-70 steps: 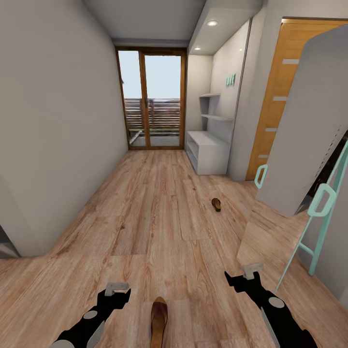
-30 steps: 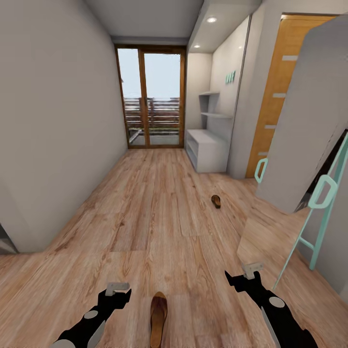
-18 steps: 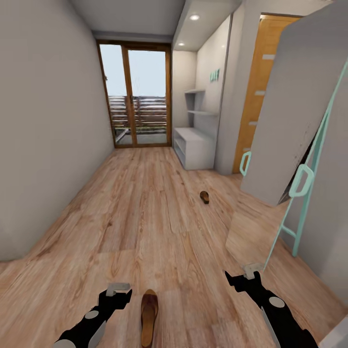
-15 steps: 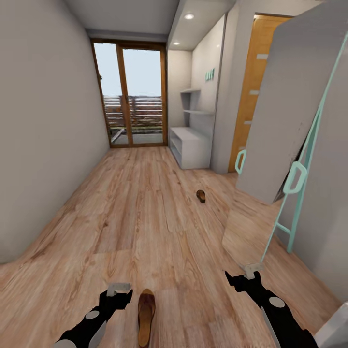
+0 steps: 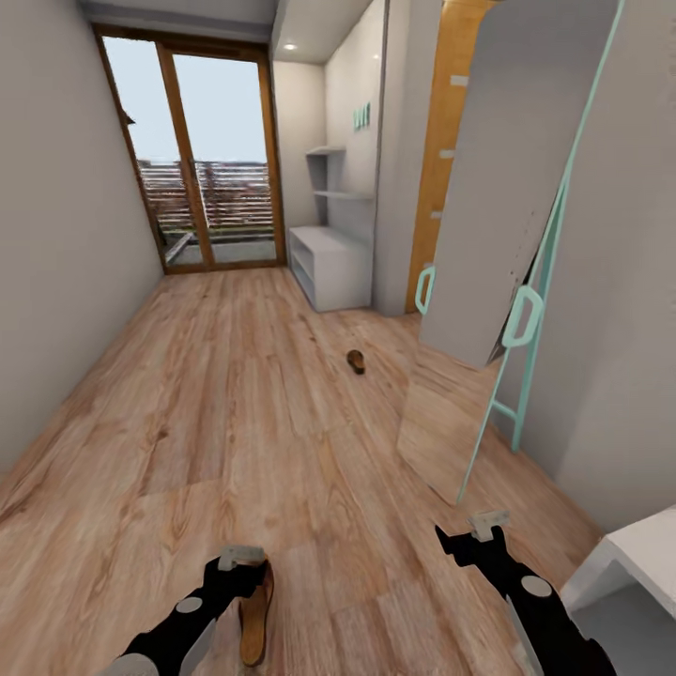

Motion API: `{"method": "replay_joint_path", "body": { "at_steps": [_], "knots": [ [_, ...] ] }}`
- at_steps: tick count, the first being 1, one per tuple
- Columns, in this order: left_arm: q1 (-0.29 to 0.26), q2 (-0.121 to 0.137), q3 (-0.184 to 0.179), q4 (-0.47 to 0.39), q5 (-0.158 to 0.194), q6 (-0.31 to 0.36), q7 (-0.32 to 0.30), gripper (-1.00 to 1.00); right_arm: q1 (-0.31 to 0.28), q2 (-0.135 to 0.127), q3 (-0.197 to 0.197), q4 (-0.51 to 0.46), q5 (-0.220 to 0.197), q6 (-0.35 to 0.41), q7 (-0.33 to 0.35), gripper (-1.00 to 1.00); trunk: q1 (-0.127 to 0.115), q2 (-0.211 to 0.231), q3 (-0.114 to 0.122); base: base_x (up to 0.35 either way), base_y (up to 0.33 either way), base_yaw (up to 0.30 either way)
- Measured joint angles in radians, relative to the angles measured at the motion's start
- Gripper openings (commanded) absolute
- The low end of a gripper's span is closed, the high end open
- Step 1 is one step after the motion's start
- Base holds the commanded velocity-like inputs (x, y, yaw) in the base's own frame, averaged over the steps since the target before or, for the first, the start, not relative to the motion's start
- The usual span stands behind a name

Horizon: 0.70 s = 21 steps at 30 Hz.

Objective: Pick up the two gym shoes and the two sandals from the corridor floor and place them onto the hallstand (shoe rack) in the corridor, making sure they are on the rack and not on the floor. Arrange them so the two gym shoes are next to each other and the two sandals are next to each other.

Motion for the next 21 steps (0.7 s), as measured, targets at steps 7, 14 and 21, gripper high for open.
{"method": "replay_joint_path", "body": {
  "at_steps": [7,14,21],
  "knots": [
    [-0.023,-0.019,-0.031,-0.008,-0.004,0.052,-0.036,1.0,0.0,0.014,0.003,-0.076,-0.003,0.013,0.002,1.0,0.003,-0.002,-0.03,0.0,0.0,-0.12],
    [-0.036,-0.035,-0.037,-0.008,-0.006,0.155,-0.044,1.0,-0.003,0.034,0.08,-0.283,-0.009,0.223,0.006,1.0,0.006,-0.003,-0.058,0.0,0.0,-0.014],
    [-0.031,-0.035,-0.038,-0.004,-0.007,0.162,-0.04,1.0,-0.003,0.035,0.091,-0.343,-0.012,0.342,0.046,1.0,0.009,-0.005,-0.085,0.0,0.0,0.0]
  ]
}}
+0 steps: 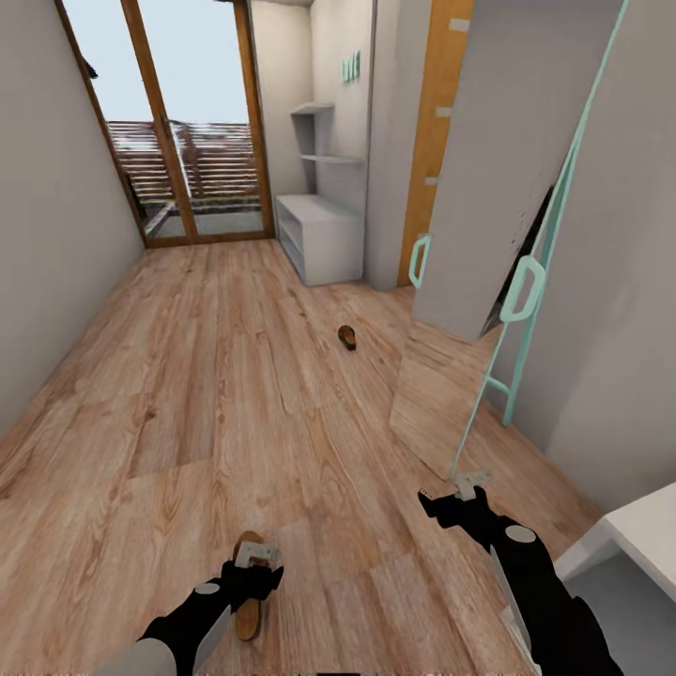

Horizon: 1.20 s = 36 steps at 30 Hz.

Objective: Pick up the two gym shoes and the two sandals from the corridor floor and place them onto the hallstand (shoe rack) in the corridor, making sure they are on the rack and not on the floor. Arrange them so the two gym shoes are next to each other and the two sandals are next to each other.

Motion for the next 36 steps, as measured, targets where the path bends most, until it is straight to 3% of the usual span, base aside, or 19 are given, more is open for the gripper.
{"method": "replay_joint_path", "body": {
  "at_steps": [6,17,27,36],
  "knots": [
    [0.009,0.009,0.007,0.001,0.007,-0.008,0.008,1.0,0.0,0.0,-0.002,-0.02,0.0,0.013,0.04,1.0,0.003,-0.001,-0.023,0.0,0.0,0.0],
    [0.013,0.012,0.013,-0.001,0.011,-0.015,0.019,1.0,0.0,0.0,-0.004,-0.034,0.001,0.015,0.047,1.0,0.003,-0.001,-0.023,0.0,0.0,0.0],
    [0.012,0.004,0.084,0.003,0.059,-0.057,0.117,1.0,0.0,0.0,-0.006,-0.035,0.003,0.015,0.046,1.0,0.003,-0.001,-0.023,0.0,0.0,0.0],
    [0.012,-0.002,0.093,0.007,0.065,-0.065,0.155,1.0,0.0,0.0,-0.005,-0.035,0.002,0.015,0.046,1.0,0.003,-0.001,-0.03,0.0,0.0,0.0]
  ]
}}
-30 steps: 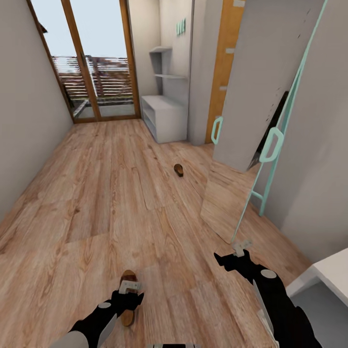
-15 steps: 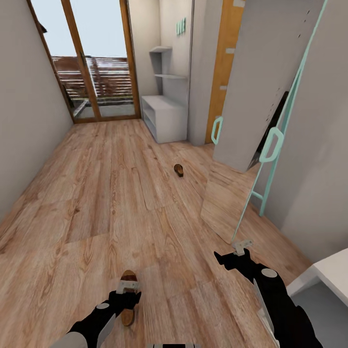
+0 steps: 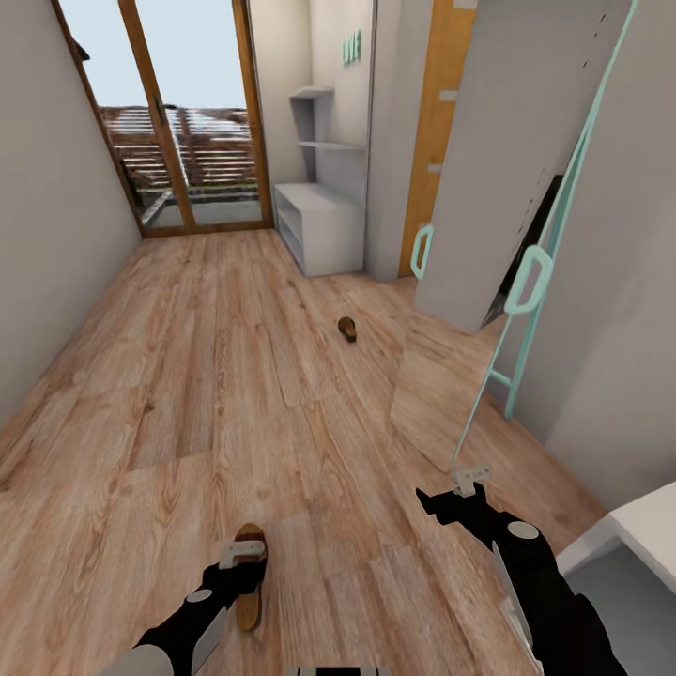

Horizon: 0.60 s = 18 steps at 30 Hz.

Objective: Pick up the two gym shoes and the two sandals from the corridor floor and place them onto the hallstand (shoe rack) in the corridor, making sure they are on the rack and not on the floor. Arrange them so the two gym shoes are next to each other and the two sandals are next to each other.

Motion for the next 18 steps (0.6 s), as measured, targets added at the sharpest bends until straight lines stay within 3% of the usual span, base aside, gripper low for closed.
{"method": "replay_joint_path", "body": {
  "at_steps": [3,18],
  "knots": [
    [0.0,0.0,0.001,0.001,0.0,-0.001,0.002,1.0,0.0,0.0,0.0,-0.001,0.0,0.0,0.0,1.0,0.0,0.0,-0.004,0.0,0.0,0.0],
    [0.0,0.0,0.001,0.003,0.001,-0.003,0.004,1.0,0.0,0.0,-0.001,-0.001,0.0,0.0,0.0,1.0,0.007,-0.003,-0.086,0.0,0.0,0.0]
  ]
}}
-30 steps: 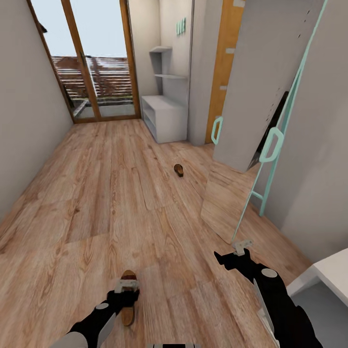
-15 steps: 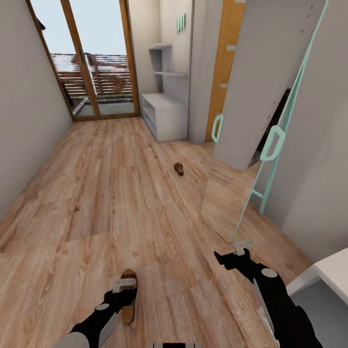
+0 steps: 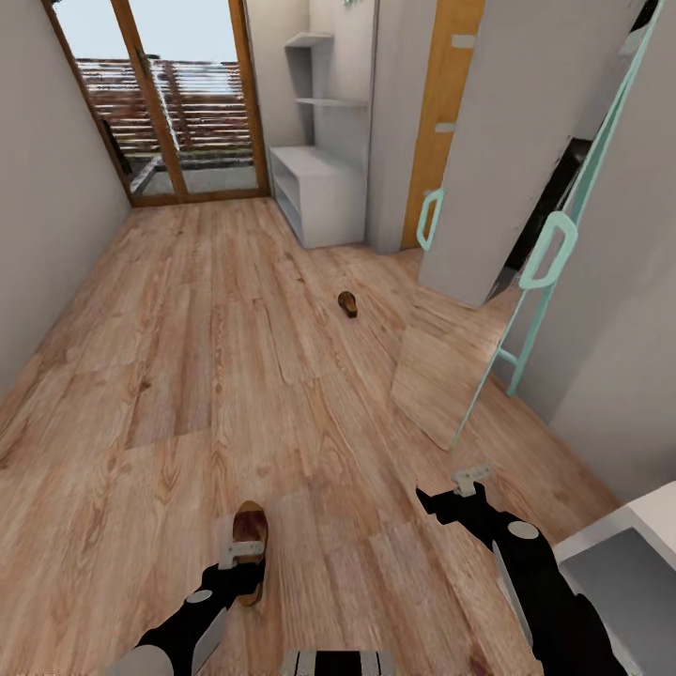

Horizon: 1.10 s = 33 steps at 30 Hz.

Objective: Pick up the two gym shoes and the two sandals from the corridor floor and place them onto the hallstand (shoe rack) in the corridor, making sure they are on the rack and not on the floor. Arrange them so the two gym shoes are next to each other and the two sandals are next to each other.

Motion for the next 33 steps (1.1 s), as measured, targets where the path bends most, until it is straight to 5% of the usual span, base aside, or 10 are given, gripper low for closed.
{"method": "replay_joint_path", "body": {
  "at_steps": [33],
  "knots": [
    [0.0,0.0,-0.001,0.002,-0.001,-0.174,-0.001,1.0,0.0,0.0,-0.002,-0.001,-0.001,0.0,0.0,1.0,0.015,-0.008,-0.178,0.0,0.0,0.0]
  ]
}}
